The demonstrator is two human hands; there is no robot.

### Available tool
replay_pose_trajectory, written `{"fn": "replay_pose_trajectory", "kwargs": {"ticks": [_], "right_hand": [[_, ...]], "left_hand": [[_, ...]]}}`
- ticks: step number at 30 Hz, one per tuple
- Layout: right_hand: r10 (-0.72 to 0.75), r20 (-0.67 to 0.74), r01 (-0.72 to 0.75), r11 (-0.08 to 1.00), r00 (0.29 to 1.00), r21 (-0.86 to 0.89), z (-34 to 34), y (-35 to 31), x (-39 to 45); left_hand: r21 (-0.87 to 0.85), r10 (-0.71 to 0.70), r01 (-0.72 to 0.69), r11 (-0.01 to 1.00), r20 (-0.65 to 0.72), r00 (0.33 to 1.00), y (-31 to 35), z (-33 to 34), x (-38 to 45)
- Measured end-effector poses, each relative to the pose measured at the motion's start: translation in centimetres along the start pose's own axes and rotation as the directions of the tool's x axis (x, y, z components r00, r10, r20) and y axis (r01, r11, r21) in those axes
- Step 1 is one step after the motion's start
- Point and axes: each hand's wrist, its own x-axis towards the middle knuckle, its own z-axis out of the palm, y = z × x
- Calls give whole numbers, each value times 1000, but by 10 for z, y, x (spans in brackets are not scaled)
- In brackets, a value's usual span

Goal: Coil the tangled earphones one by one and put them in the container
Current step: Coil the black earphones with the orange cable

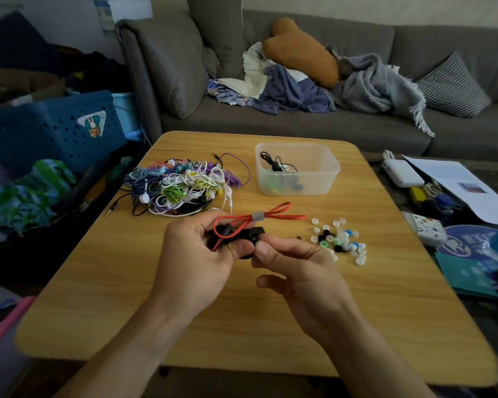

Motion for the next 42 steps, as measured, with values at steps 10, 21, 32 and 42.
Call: {"fn": "replay_pose_trajectory", "kwargs": {"ticks": [10,21,32,42], "right_hand": [[-400,-59,339,839,915,-425,2,4,1],[-235,0,226,934,972,-275,1,0,2],[159,49,-164,980,986,116,2,-4,5],[-433,50,379,719,900,-582,-7,-8,5]], "left_hand": [[-162,-114,108,981,-30,993,-4,0,2],[65,-21,22,998,-21,1000,-1,-5,-2],[67,44,-42,997,-28,999,-12,1,1],[-317,-178,178,932,30,984,-14,5,2]]}}
